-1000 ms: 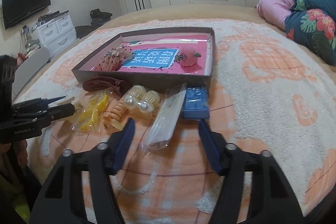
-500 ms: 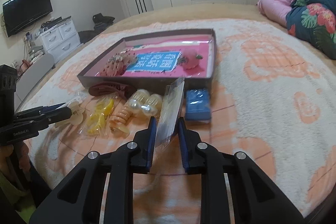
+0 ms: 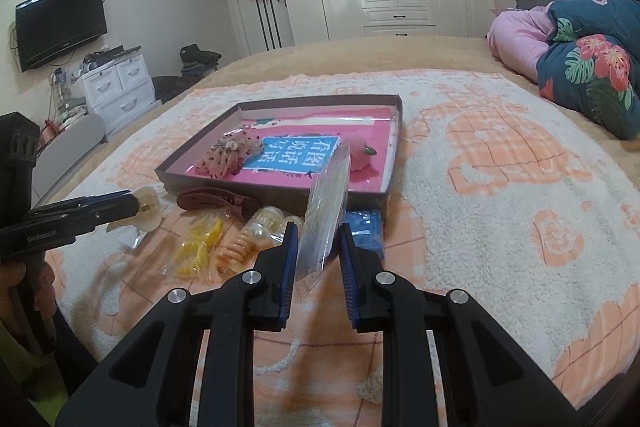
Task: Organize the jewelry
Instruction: 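Grasp the white claw clip with the left gripper while the right grasps a clear sleeve, then lower the claw clip into the box with the left gripper while the right places the sleeve inside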
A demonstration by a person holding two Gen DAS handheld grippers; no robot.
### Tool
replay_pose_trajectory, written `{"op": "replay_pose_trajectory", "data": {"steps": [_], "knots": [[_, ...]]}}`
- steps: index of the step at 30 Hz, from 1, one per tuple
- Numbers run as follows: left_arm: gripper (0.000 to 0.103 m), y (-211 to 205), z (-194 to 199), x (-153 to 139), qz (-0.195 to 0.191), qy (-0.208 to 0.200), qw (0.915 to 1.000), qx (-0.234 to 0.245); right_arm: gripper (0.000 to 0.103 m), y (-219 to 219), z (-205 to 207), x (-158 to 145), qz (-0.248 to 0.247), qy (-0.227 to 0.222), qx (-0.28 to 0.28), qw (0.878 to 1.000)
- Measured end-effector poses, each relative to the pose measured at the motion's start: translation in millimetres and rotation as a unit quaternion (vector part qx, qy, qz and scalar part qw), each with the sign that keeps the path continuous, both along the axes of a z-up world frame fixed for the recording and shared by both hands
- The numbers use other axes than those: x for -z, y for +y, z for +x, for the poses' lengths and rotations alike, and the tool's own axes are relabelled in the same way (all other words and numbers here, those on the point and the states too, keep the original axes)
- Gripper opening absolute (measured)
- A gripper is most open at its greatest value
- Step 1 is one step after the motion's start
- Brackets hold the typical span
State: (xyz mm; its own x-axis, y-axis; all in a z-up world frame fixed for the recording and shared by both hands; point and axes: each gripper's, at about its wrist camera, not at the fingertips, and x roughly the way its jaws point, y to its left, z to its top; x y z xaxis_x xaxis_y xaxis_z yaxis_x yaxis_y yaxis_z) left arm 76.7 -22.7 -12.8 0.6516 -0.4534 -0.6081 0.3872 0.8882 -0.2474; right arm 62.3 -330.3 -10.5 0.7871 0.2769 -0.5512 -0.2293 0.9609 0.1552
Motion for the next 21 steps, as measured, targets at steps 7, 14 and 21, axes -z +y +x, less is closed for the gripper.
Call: {"op": "replay_pose_trajectory", "data": {"steps": [7, 14, 21], "knots": [[0.030, -4.7, 16.7, -14.7, -0.002, -0.023, 0.9997, 0.000, 0.020, 4.5, 7.7, -5.1, -0.002, -0.007, -0.006, 1.000], [0.030, -7.6, 40.1, -23.2, -0.014, -0.030, 0.9994, -0.007, 0.020, 7.7, 20.0, -7.0, -0.005, -0.012, -0.004, 1.000], [0.030, -11.7, 64.9, -24.4, -0.021, -0.033, 0.9991, -0.014, 0.020, 7.8, 36.6, -10.2, -0.020, -0.025, 0.009, 0.999]]}}
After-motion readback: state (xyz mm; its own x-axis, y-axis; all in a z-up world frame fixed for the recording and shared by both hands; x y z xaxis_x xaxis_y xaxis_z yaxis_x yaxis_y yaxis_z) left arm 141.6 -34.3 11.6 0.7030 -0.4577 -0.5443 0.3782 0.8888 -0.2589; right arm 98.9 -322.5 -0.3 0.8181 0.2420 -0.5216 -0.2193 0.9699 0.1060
